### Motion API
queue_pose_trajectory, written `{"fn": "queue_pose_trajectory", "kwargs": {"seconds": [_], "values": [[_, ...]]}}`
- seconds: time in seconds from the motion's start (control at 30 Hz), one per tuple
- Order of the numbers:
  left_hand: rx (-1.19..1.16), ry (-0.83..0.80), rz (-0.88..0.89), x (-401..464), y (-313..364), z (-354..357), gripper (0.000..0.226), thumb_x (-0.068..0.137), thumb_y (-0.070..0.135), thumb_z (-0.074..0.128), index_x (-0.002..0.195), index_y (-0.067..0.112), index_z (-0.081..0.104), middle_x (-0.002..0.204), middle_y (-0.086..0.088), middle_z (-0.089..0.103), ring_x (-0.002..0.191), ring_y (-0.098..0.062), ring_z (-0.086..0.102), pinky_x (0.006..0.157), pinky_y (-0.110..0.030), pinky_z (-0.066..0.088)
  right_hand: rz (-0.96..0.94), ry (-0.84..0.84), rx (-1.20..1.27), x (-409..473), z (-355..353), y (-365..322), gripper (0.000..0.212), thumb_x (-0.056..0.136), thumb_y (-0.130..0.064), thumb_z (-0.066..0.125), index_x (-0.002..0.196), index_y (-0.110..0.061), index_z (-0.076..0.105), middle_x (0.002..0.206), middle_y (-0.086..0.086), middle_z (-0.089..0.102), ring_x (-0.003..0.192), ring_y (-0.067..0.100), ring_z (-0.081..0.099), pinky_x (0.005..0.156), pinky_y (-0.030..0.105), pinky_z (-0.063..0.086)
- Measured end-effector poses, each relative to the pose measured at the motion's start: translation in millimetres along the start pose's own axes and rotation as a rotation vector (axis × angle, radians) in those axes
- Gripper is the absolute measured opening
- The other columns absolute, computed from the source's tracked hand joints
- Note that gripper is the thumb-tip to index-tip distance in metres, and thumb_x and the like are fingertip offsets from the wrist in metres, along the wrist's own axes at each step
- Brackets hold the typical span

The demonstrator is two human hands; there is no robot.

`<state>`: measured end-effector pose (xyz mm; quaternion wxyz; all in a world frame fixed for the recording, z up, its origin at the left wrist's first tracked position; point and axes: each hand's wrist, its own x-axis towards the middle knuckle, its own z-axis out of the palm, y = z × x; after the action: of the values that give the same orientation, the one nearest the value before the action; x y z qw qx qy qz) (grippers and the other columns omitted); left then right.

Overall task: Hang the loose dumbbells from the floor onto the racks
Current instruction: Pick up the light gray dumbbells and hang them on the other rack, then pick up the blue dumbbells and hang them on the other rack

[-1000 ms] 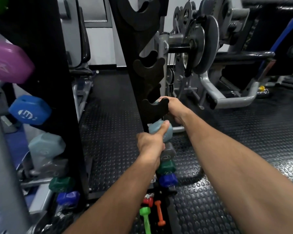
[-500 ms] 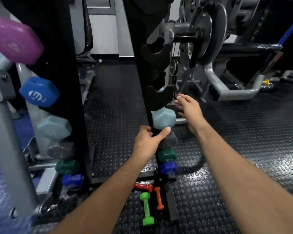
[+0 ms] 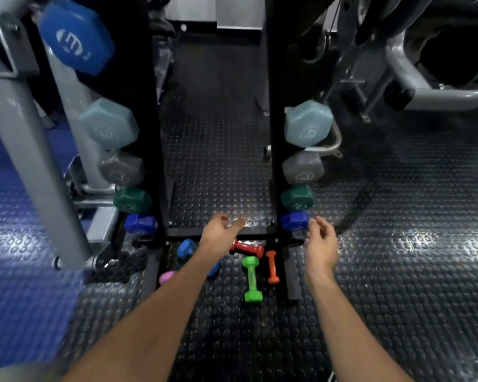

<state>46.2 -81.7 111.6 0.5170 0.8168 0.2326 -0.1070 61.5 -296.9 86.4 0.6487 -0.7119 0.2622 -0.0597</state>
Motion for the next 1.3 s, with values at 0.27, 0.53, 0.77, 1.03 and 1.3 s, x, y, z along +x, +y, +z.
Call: {"fn": "queue_pose_trajectory", "kwargs": {"seconds": [0.27,0.53,0.77,1.03,1.3], "values": [[0.132,0.008,-0.226,4.8,-134.2,-1.1,0.039,0.093,0.045,0.068,0.109,0.011,0.059,0.101,-0.004,0.064,0.098,-0.024,0.060,0.080,-0.030,0.042,0.299,-0.214,-0.160,-51.6,30.4,127.7,0.026,0.097,-0.038,0.066,0.121,-0.030,0.064,0.112,-0.001,0.070,0.103,0.021,0.068,0.088,0.042,0.054],[0.206,0.034,-0.251,45.2,-214.6,-8.0,0.054,0.094,0.047,0.066,0.133,0.012,0.053,0.121,-0.004,0.061,0.091,-0.012,0.055,0.078,-0.029,0.043,0.400,-0.447,-0.264,-70.9,88.1,200.9,0.048,0.098,-0.043,0.065,0.142,-0.026,0.054,0.121,-0.009,0.063,0.116,0.019,0.062,0.106,0.043,0.049],[0.257,0.101,-0.216,102.5,-254.6,-12.9,0.076,0.083,0.059,0.063,0.145,0.017,0.049,0.135,-0.007,0.057,0.119,-0.029,0.059,0.100,-0.043,0.050,0.412,-0.527,-0.263,-60.7,141.2,239.2,0.051,0.100,-0.041,0.064,0.147,-0.027,0.050,0.117,-0.012,0.062,0.115,0.018,0.061,0.109,0.047,0.048],[0.293,0.140,-0.223,172.1,-272.3,-7.9,0.057,0.085,0.039,0.072,0.131,0.011,0.054,0.126,-0.015,0.062,0.113,-0.037,0.062,0.098,-0.045,0.052,0.513,-0.476,-0.220,-28.2,199.5,271.8,0.054,0.096,-0.040,0.067,0.144,-0.025,0.050,0.117,0.002,0.065,0.096,0.017,0.059,0.096,0.042,0.053],[0.378,0.091,-0.289,212.5,-279.1,5.5,0.064,0.091,0.031,0.071,0.142,0.005,0.042,0.137,-0.023,0.055,0.124,-0.040,0.057,0.103,-0.046,0.049,0.599,-0.513,-0.246,-11.2,228.2,290.8,0.034,0.098,-0.035,0.065,0.127,-0.020,0.056,0.117,0.005,0.064,0.104,0.025,0.059,0.094,0.053,0.054]]}}
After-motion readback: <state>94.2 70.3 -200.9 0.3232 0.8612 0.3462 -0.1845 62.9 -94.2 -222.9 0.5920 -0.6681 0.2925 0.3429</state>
